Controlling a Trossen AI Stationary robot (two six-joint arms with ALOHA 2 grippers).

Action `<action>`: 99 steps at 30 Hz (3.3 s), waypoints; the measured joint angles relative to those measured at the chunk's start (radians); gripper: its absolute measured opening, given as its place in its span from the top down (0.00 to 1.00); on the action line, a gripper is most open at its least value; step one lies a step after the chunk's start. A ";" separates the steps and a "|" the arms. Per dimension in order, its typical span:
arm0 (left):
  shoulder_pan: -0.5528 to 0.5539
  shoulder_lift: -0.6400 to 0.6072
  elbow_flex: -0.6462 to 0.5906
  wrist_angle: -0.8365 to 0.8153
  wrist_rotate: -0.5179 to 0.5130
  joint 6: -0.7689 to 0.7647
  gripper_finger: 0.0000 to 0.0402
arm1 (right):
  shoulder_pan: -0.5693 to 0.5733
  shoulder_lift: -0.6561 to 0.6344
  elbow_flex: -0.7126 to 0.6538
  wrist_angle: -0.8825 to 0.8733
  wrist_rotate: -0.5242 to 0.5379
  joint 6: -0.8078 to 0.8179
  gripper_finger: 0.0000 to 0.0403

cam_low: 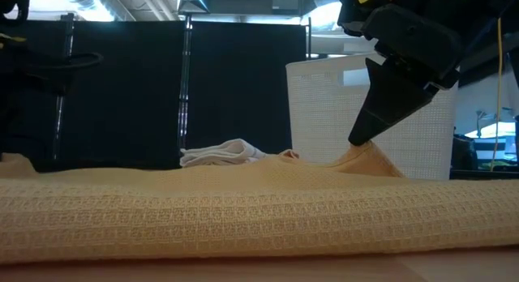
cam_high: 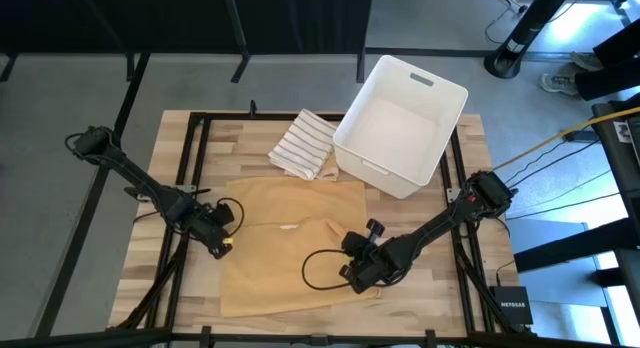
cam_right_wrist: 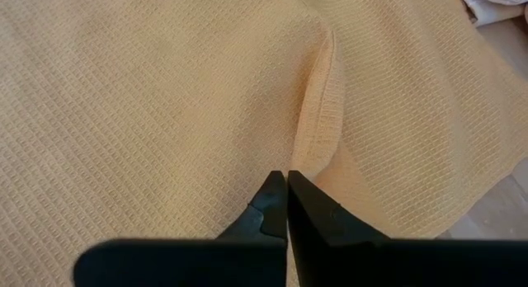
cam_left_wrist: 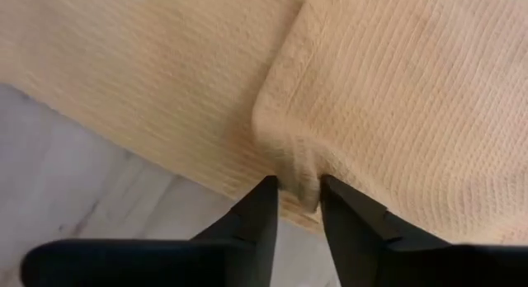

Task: Fold towel
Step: Fold the yellow towel

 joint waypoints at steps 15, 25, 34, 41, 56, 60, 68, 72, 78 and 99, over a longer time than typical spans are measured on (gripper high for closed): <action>-0.140 0.000 0.083 0.018 -0.245 0.015 0.99 | 0.046 0.000 0.047 -0.143 0.092 0.015 1.00; -0.295 0.001 0.172 0.005 -0.357 -0.028 0.99 | 0.173 -0.001 0.204 -0.448 0.198 0.145 1.00; -0.448 0.078 0.172 0.254 -0.337 -0.027 1.00 | 0.334 -0.001 0.209 -0.262 0.166 -0.020 1.00; -0.606 0.218 0.172 0.788 -0.367 0.087 1.00 | 0.416 -0.001 0.215 -0.033 0.048 -0.126 1.00; -0.736 0.542 0.437 1.073 -0.480 0.380 1.00 | 0.507 -0.001 0.483 0.052 0.003 -0.277 1.00; -0.759 0.593 0.542 1.058 -0.483 0.520 1.00 | 0.542 -0.001 0.514 0.155 0.041 -0.413 1.00; -0.778 0.611 0.636 1.060 -0.509 0.756 1.00 | 0.578 -0.001 0.514 0.228 0.075 -0.548 1.00; -0.786 0.612 0.652 1.059 -0.540 0.872 1.00 | 0.588 -0.001 0.513 0.291 0.075 -0.632 1.00; -0.794 0.610 0.658 1.041 -0.645 1.016 1.00 | 0.627 -0.001 0.512 0.326 0.192 -0.765 1.00; -0.625 0.487 0.660 -0.344 -1.059 -0.068 1.00 | 0.320 -0.001 0.439 -0.827 0.545 0.200 1.00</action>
